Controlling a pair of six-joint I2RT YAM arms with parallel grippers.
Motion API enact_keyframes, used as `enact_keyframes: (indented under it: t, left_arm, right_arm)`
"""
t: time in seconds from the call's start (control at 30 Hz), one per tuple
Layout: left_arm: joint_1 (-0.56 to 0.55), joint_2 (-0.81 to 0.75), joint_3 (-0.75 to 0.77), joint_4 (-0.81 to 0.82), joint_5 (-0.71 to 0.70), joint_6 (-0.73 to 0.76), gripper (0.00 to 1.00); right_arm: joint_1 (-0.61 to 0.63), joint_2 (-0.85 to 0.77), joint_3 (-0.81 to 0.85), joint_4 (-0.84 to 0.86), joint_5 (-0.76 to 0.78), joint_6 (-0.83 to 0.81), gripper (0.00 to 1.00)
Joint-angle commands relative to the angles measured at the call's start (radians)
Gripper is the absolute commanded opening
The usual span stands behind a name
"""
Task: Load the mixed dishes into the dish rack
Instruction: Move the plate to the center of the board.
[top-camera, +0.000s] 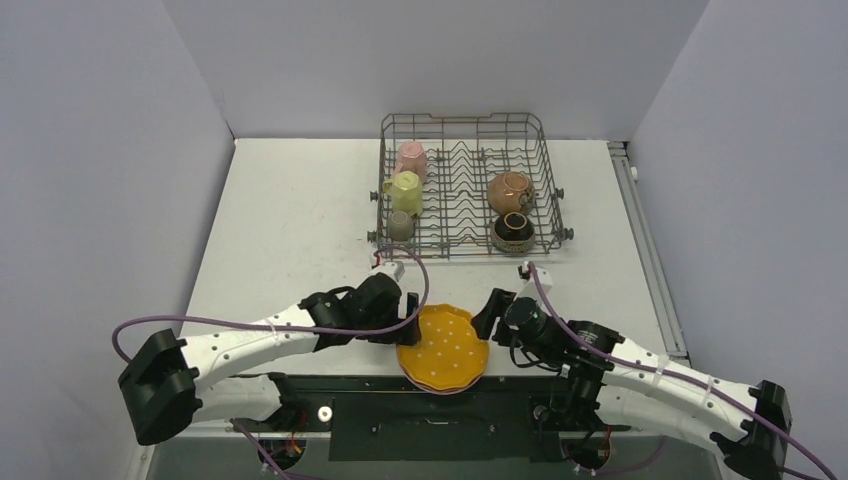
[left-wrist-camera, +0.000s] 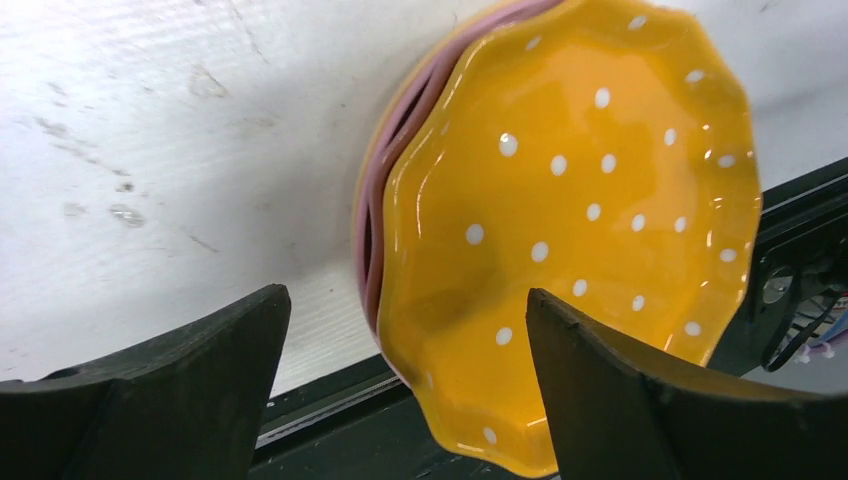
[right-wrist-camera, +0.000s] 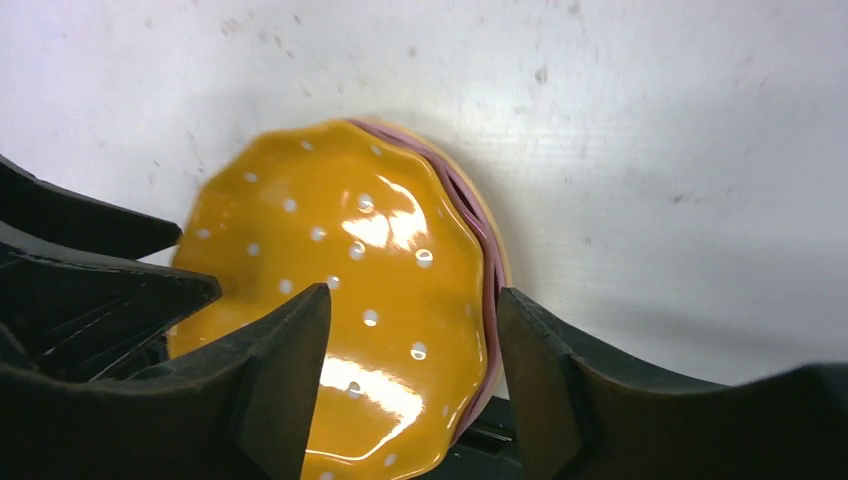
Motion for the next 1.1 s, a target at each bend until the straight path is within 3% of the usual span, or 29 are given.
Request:
enact_keyframes:
  t: [0.0,0.13,0.23,0.4,0.6,0.97,1.07]
  left_arm:
    - [0.047,-0.095,0.093,-0.116,-0.046,0.065,0.87]
    - [0.097,-0.137,0.152,-0.135,-0.050,0.118,0.91]
    - [0.130,-0.136,0.190,-0.116,-0.016,0.156,0.92]
    - [0.142,-0.127,0.238,-0.100,0.041,0.187,0.92]
    - [0.144,-0.158,0.241,-0.103,0.084,0.212,0.92]
    - [0.144,-0.294,0.155,-0.089,0.170,0.205,0.92]
    - [0.145,-0.325,0.133,-0.088,0.185,0.205,0.92]
  right_arm:
    - [-0.007,-0.006,0.190,-0.216,0.168,-0.143,0.61]
    - [-0.067,0.023,0.391,-0.361,0.257,-0.250,0.66]
    - [-0.216,0.065,0.478,-0.400,0.253,-0.343,0.66]
    - [-0.501,0.162,0.602,-0.343,0.237,-0.517,0.61]
    - [-0.793,0.382,0.708,-0.224,0.104,-0.620,0.49]
    - [-0.968,0.862,1.000,-0.172,-0.143,-0.721,0.47]
    - [-0.979,0.983,1.053,-0.178,-0.131,-0.726,0.46]
